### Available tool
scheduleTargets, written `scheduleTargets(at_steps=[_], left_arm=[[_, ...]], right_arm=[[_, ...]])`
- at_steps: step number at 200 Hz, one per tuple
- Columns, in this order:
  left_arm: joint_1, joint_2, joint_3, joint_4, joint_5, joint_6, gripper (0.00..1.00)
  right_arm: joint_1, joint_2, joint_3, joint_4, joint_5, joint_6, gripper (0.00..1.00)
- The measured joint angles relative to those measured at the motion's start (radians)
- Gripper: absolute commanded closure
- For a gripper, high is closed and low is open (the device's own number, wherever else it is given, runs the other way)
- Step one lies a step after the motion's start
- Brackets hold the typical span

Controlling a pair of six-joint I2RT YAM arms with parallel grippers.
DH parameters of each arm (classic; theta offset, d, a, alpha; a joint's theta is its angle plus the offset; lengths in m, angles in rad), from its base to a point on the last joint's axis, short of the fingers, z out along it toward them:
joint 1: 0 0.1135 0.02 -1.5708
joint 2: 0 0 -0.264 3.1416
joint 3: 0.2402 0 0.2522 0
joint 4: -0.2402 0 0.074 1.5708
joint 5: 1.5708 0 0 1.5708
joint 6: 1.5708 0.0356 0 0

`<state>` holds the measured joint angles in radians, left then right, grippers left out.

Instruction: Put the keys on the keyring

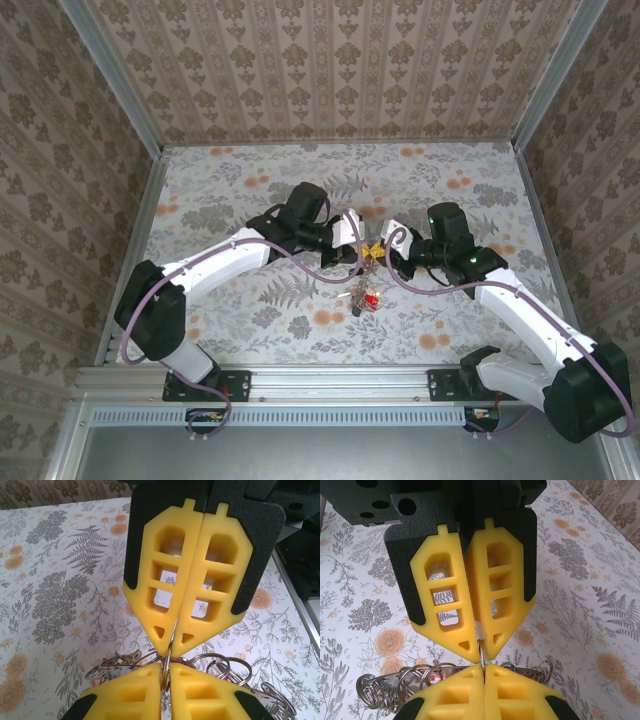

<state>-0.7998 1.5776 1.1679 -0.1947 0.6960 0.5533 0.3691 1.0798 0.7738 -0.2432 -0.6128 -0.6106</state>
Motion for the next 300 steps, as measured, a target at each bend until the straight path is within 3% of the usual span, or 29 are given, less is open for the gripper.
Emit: scheduleTargets(at_steps=[102,157,189,232,253,300], left_arm=[[0.003,0.000,-0.003,0.007,0.014,0.000,0.91],[0.003,0.000,-0.003,0.006,0.017,0.001,0.86],[0.003,0.000,0.001,0.001,0.028,0.004,1.00],[0.008,0.001,0.002,0.008,0.037,-0.006,1.00],[0.023,-0.001,-0.039,0.094,0.072,-0.060,1.00],[0.052,-0.002,-0.138,0.278,0.154,-0.184,1.00]], right_arm=[[0.000,-0.005,0.000,0.000,0.000,0.002,0.99],[0.000,-0.010,0.000,0.010,-0.003,0.012,0.99],[0.000,-0.013,0.000,0.015,-0.006,0.015,0.98],[0.000,-0.013,0.000,0.016,-0.005,0.015,0.90],[-0.003,-0.017,-0.004,0.033,0.002,0.018,0.85],[-0.014,0.005,-0.024,0.096,-0.037,0.068,0.84]])
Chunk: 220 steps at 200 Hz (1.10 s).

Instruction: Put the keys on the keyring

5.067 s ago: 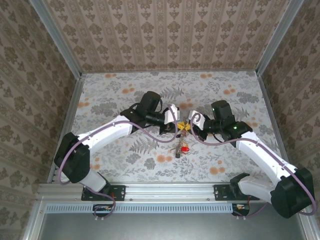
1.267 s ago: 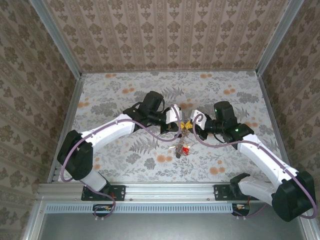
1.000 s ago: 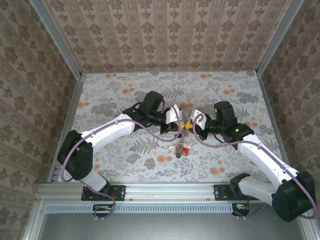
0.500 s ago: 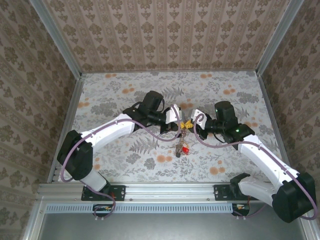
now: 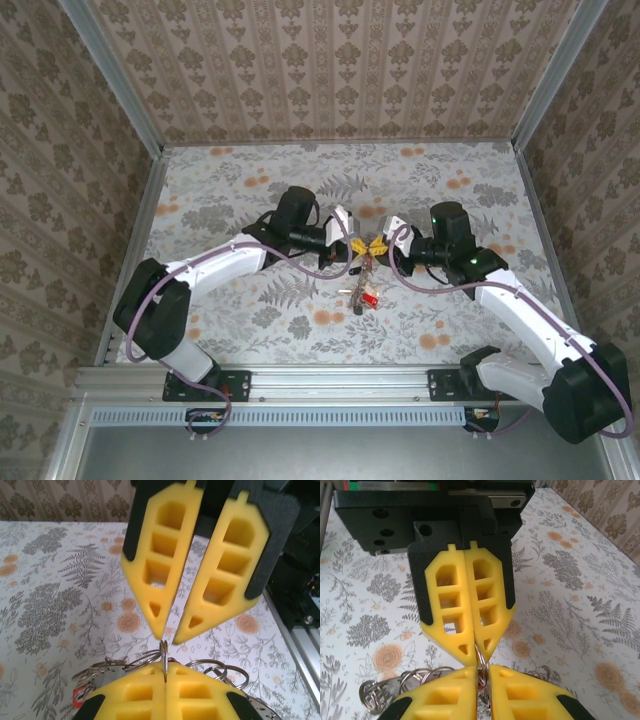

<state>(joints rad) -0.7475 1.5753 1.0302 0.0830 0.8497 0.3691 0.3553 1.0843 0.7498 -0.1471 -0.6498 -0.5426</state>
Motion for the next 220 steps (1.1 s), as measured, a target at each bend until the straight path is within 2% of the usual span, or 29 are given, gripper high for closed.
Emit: scheduleTargets(at_steps=[75,92,104,120,129,151,168,220], left_arm=[[0.016,-0.002,-0.071,0.208,0.042,-0.135,1.00],[0.019,-0.006,-0.087,0.241,0.046,-0.159,1.00],[0.022,-0.007,-0.092,0.251,0.048,-0.168,1.00],[0.024,-0.009,-0.093,0.258,0.048,-0.172,1.00],[0.024,-0.013,-0.093,0.247,0.047,-0.168,1.00],[0.020,-0.023,-0.080,0.180,0.033,-0.126,0.87],[0.011,-0.027,-0.043,0.092,0.005,-0.063,0.83],[-0.011,-0.030,0.043,-0.092,-0.066,0.073,0.79]], right_arm=[[-0.019,0.024,-0.028,0.099,-0.042,0.053,0.85],[-0.022,0.024,-0.038,0.121,-0.048,0.058,0.88],[-0.024,0.024,-0.041,0.126,-0.057,0.066,0.98],[-0.026,0.024,-0.041,0.133,-0.063,0.073,1.00],[-0.026,0.024,-0.040,0.130,-0.064,0.074,1.00],[-0.024,0.024,-0.033,0.098,-0.070,0.064,1.00],[-0.024,0.024,-0.016,0.044,-0.066,0.039,1.00],[-0.011,0.024,0.043,-0.090,-0.031,-0.038,1.00]])
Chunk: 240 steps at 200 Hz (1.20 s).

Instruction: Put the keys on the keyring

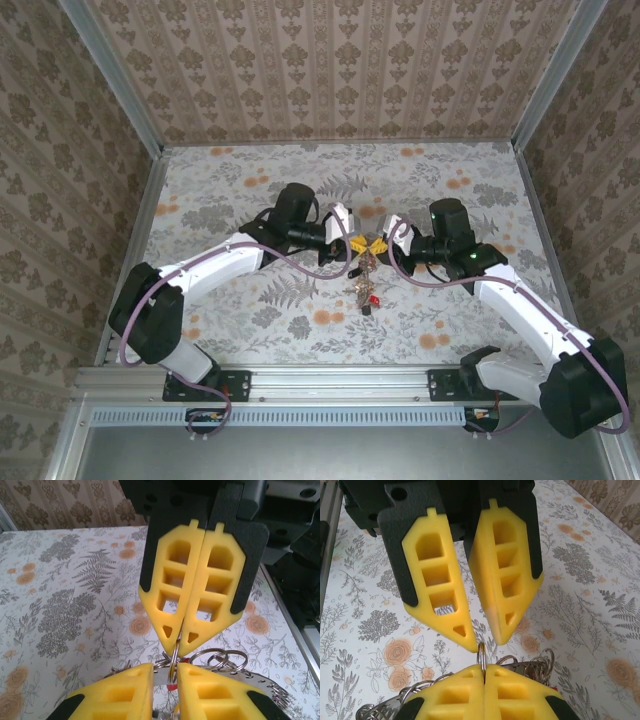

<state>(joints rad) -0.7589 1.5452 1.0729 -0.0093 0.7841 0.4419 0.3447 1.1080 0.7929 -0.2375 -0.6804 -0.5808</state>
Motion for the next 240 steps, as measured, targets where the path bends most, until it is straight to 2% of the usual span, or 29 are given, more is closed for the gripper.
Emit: scheduleTargets(at_steps=[101,135,147,166,202,240], left_arm=[[-0.019,0.022,0.050,-0.096,-0.022,0.061,0.80],[-0.020,0.025,0.060,-0.122,-0.021,0.077,1.00],[-0.019,0.026,0.063,-0.129,-0.021,0.083,1.00],[-0.019,0.026,0.064,-0.131,-0.016,0.083,1.00],[-0.004,0.023,0.044,-0.049,0.036,0.019,1.00],[0.022,0.023,-0.005,0.074,0.109,-0.072,1.00]], right_arm=[[0.018,-0.006,0.006,-0.029,0.015,-0.019,1.00],[0.019,-0.011,0.006,-0.021,0.018,-0.017,1.00],[0.019,-0.011,0.006,-0.021,0.019,-0.014,0.99],[0.019,-0.013,0.006,-0.019,0.019,-0.014,0.92],[0.019,-0.038,0.004,0.004,0.040,0.002,0.84],[0.002,-0.037,-0.041,0.088,0.019,0.061,0.82]])
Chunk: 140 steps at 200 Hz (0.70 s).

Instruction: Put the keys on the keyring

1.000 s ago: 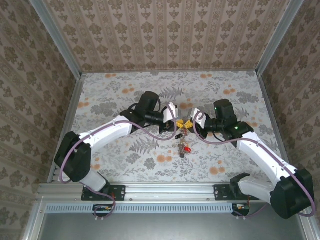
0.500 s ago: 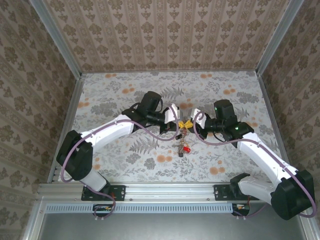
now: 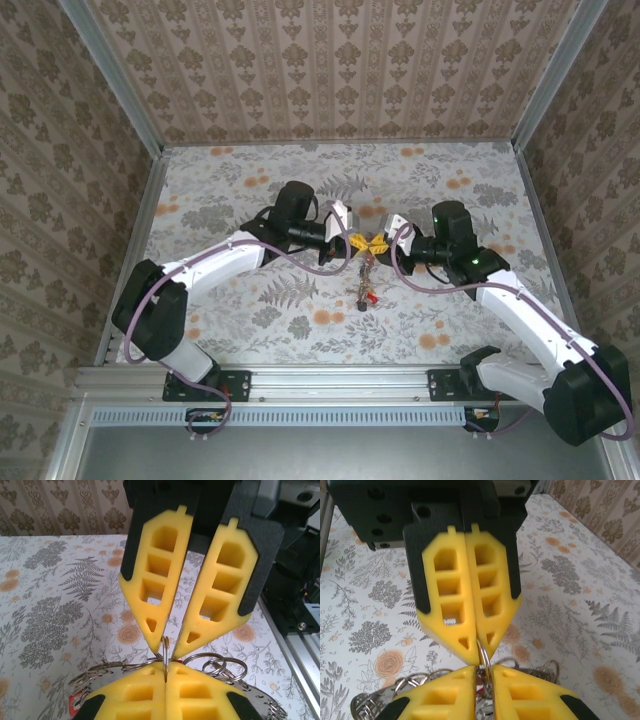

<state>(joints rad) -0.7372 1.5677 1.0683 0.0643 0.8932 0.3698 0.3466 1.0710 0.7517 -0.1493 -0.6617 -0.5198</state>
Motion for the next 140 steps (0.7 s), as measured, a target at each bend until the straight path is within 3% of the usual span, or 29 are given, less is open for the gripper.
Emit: scheduleTargets(at_steps=[21,43,89,140], left_arm=[[0.008,0.000,-0.018,0.050,0.016,-0.035,1.00],[0.016,0.000,-0.037,0.087,0.020,-0.064,1.00],[0.019,-0.001,-0.043,0.115,0.016,-0.079,1.00],[0.018,-0.026,-0.043,0.047,-0.053,-0.034,1.00]], right_arm=[[-0.013,0.020,-0.023,0.058,-0.017,0.039,0.83],[-0.018,0.032,-0.045,0.112,-0.032,0.075,0.91],[-0.023,0.039,-0.049,0.140,-0.052,0.109,0.84],[-0.023,-0.017,-0.049,0.087,0.117,0.078,0.81]])
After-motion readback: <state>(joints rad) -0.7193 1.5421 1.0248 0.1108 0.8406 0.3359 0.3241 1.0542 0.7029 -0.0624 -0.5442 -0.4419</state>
